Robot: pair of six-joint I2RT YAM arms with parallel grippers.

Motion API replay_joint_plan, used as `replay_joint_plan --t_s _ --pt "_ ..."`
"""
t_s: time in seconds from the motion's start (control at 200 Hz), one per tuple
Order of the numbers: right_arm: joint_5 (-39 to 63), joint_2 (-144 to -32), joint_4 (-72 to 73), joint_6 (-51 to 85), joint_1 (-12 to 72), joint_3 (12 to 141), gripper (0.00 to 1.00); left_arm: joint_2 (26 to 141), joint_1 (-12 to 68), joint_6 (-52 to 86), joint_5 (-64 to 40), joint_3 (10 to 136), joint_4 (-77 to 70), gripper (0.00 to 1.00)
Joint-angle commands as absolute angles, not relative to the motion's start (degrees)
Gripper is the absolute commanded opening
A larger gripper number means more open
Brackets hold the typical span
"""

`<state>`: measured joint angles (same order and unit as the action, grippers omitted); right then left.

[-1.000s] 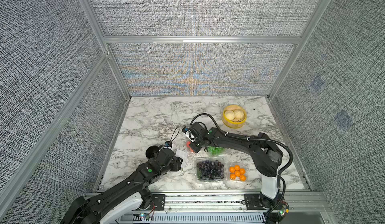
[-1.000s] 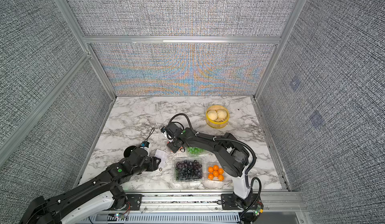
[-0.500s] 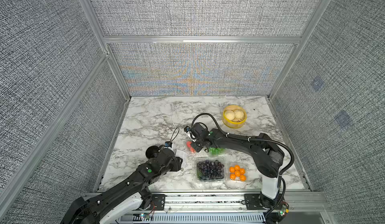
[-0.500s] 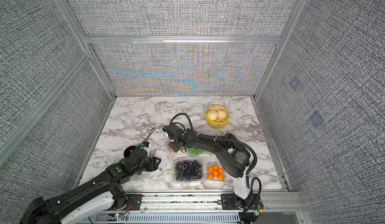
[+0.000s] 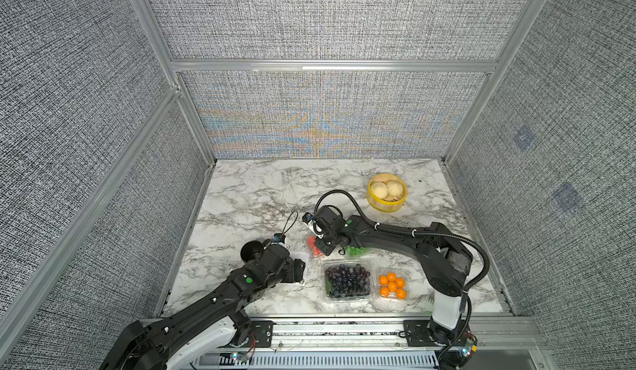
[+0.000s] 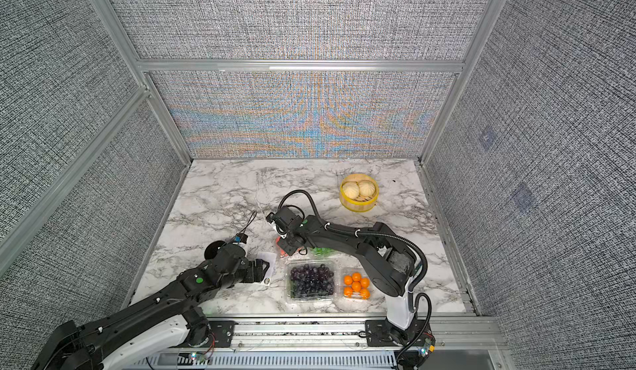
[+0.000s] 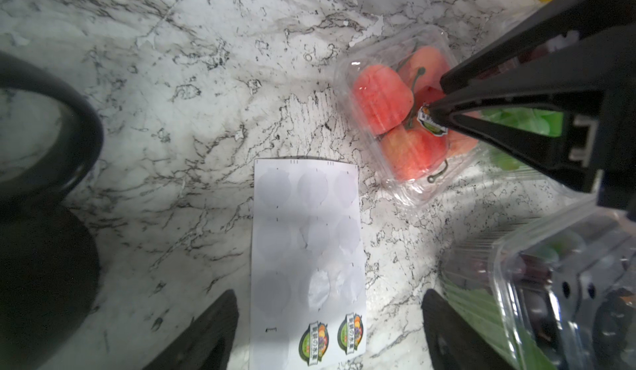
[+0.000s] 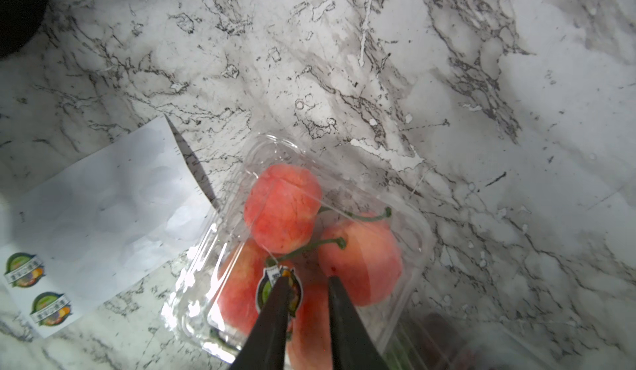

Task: Label fruit boxes
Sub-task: Stick the label on the fruit box.

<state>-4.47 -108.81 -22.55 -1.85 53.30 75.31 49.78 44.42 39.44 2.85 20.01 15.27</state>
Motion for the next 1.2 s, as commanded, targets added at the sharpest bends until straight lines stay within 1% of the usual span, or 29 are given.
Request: replay_joint_plan --t_s 0.0,0.075,0.155,0.295,0.535,0.66,0.791,0.961,1.081,1.196 --pt "-4.8 -108.2 -23.8 -2.6 53.4 75.0 0.26 50.0 44.3 39.2 3.0 20.0 15.2 0.84" --pt "-3.1 -107.7 -22.9 -2.9 53.4 75.3 0.27 50.4 44.3 39.4 2.8 19.7 14.3 0.85" --pt "-2.5 -106.8 -22.5 -2.8 53.4 75.9 0.28 51.9 44.3 39.5 2.2 19.6 13.0 0.87" --pt "-1.9 -104.0 -20.8 -2.8 53.4 74.1 0.29 55.5 44.4 39.0 1.0 21.0 13.3 0.90" --pt "-2.1 -106.3 -22.0 -3.2 53.6 73.5 0.27 60.5 44.4 38.2 -0.2 24.3 16.1 0.90" --pt "-2.9 -107.6 -21.7 -3.3 53.7 73.6 0.27 60.7 44.3 38.6 0.0 24.1 15.9 0.90" --pt "-6.2 -108.4 -22.7 -3.4 53.9 73.9 0.27 59.5 44.4 39.1 0.5 23.8 16.9 0.90" --pt "-7.0 -107.8 -22.1 -3.3 54.2 73.2 0.27 59.1 44.5 40.5 3.1 24.9 21.4 0.90" --pt "-5.3 -105.9 -20.9 -2.6 54.3 72.7 0.29 59.9 45.2 41.3 2.4 25.4 22.5 0.90" --pt "-1.9 -101.0 -17.4 -1.2 54.0 70.4 0.37 61.4 46.4 41.6 2.5 25.8 22.3 0.91"
